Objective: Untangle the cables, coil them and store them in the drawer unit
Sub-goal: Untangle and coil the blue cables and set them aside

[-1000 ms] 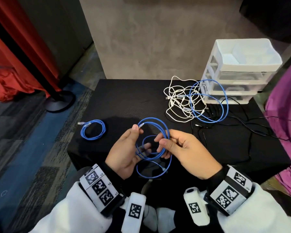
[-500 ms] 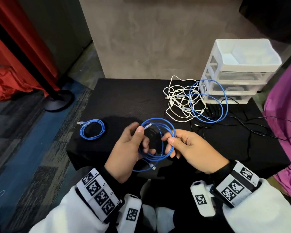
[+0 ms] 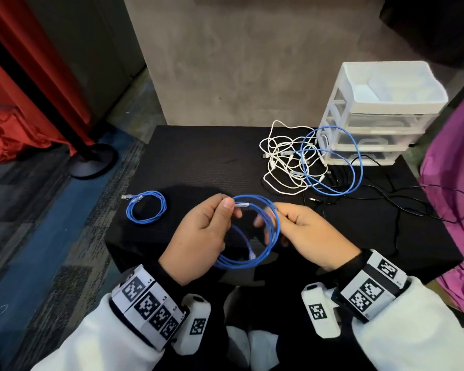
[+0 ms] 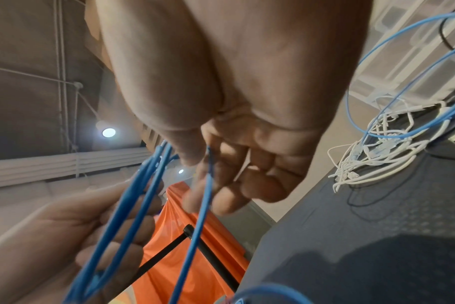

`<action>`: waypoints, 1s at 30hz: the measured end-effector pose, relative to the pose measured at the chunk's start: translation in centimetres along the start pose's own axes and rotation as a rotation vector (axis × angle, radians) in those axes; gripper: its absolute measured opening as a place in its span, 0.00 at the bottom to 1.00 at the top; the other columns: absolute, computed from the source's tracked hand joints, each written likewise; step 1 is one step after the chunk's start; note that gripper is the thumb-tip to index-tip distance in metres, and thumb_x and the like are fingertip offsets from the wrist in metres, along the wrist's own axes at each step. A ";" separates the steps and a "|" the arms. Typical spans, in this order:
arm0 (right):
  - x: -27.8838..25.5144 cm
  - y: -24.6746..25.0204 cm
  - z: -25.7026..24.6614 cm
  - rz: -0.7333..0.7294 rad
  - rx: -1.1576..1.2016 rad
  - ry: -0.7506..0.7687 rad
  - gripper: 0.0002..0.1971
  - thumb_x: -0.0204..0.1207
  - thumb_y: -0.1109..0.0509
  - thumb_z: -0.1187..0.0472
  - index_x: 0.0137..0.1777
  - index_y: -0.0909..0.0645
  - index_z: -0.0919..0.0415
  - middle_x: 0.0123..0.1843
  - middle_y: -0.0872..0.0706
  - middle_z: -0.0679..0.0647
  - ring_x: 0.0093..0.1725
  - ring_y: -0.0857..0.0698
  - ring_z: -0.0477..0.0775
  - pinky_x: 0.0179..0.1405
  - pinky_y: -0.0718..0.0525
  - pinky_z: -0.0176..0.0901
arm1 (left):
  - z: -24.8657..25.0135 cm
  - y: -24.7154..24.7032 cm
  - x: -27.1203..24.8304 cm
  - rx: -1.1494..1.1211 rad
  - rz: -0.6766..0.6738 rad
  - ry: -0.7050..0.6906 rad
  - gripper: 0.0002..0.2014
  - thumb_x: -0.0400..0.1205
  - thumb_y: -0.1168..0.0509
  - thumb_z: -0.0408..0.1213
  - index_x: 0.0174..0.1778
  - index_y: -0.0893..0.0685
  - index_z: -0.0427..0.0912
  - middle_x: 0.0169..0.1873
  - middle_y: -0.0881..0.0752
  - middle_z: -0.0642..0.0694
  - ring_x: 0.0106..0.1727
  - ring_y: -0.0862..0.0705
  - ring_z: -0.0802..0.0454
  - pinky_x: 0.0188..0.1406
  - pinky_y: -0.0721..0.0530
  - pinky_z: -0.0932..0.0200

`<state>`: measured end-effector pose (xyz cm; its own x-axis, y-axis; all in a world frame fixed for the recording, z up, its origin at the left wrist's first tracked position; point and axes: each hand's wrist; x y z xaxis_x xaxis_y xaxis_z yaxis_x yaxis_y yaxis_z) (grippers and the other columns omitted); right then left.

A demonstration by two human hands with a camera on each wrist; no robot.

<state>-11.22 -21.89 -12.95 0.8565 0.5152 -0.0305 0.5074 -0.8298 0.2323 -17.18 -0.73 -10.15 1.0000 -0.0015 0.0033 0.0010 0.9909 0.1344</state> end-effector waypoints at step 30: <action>-0.9 0.3 -0.4 0.104 0.170 0.032 0.03 0.87 0.28 0.62 0.52 0.16 0.61 0.37 0.12 0.59 0.25 0.29 0.53 0.27 0.31 0.45 | 0.4 -0.5 0.8 -0.297 -0.042 0.238 0.16 0.93 0.44 0.44 0.48 0.19 0.37 0.24 0.36 0.51 0.22 0.38 0.57 0.30 0.21 0.53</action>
<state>-11.86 -22.54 -12.44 0.9033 0.4287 0.0170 0.4269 -0.9019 0.0652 -16.40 -1.31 -9.82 0.9718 -0.0460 -0.2314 0.0076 0.9864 -0.1639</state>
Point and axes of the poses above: each hand's wrist, its own x-axis towards the middle knuckle, its own y-axis out of the back of the hand, z = x × y
